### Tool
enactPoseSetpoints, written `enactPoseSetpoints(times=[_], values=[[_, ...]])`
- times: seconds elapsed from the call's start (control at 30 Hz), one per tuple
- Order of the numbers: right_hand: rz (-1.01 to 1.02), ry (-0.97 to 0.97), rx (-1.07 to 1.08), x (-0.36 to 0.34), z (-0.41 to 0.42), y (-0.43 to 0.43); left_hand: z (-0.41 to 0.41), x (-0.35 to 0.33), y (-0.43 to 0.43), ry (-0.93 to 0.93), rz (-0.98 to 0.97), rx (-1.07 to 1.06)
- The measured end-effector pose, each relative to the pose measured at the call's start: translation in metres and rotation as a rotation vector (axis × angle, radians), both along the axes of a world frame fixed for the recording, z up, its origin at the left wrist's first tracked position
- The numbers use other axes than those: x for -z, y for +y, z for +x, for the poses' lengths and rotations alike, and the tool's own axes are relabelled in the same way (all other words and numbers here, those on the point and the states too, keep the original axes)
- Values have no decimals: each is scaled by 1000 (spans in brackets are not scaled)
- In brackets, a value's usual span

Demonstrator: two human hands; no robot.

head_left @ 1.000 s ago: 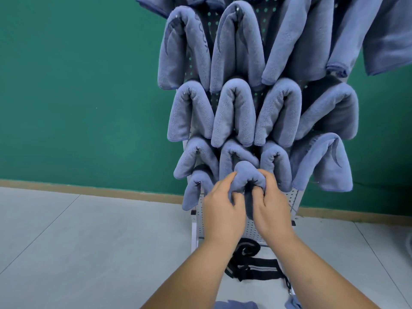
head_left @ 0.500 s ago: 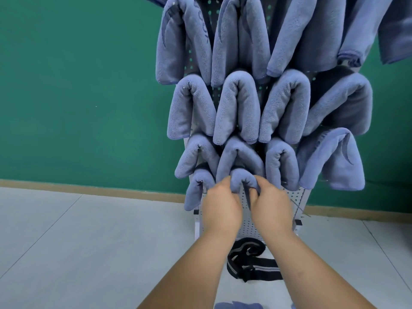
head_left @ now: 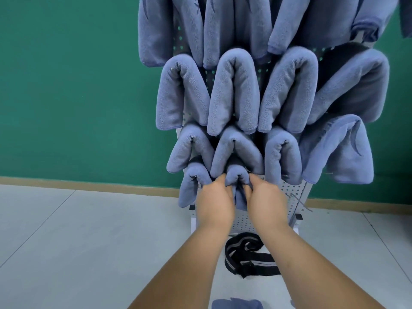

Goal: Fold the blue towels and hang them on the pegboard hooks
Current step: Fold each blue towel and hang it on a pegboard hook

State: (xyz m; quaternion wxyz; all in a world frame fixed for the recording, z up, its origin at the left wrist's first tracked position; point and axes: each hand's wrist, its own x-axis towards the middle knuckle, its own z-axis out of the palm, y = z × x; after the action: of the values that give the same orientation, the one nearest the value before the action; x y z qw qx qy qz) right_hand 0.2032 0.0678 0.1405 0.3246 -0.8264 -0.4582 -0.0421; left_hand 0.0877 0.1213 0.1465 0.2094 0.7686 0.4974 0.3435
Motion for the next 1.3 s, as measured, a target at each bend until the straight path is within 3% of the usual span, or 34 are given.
enactPoseSetpoints(times=[0.1,0.23,0.37,0.63,1.07,1.2,1.3], values=[[-11,-5,-120,16,-1,-17,-7,17,1,14,-55,20],[-23,59,-145,40,-3,-43,-24,45,-9,284,-100,56],[-119,120,-148,57,-5,-72,-41,70,-25,315,-277,139],[-448,-17,-307,63,2,-127,-66,90,-70,327,-418,303],[-1033,211,-355,190,-29,-260,-117,197,-180,525,-622,437],[-1100,363,-313,222,-49,-288,-119,212,-201,557,-690,466],[-1071,355,-305,226,-58,-298,-119,213,-206,587,-705,493]])
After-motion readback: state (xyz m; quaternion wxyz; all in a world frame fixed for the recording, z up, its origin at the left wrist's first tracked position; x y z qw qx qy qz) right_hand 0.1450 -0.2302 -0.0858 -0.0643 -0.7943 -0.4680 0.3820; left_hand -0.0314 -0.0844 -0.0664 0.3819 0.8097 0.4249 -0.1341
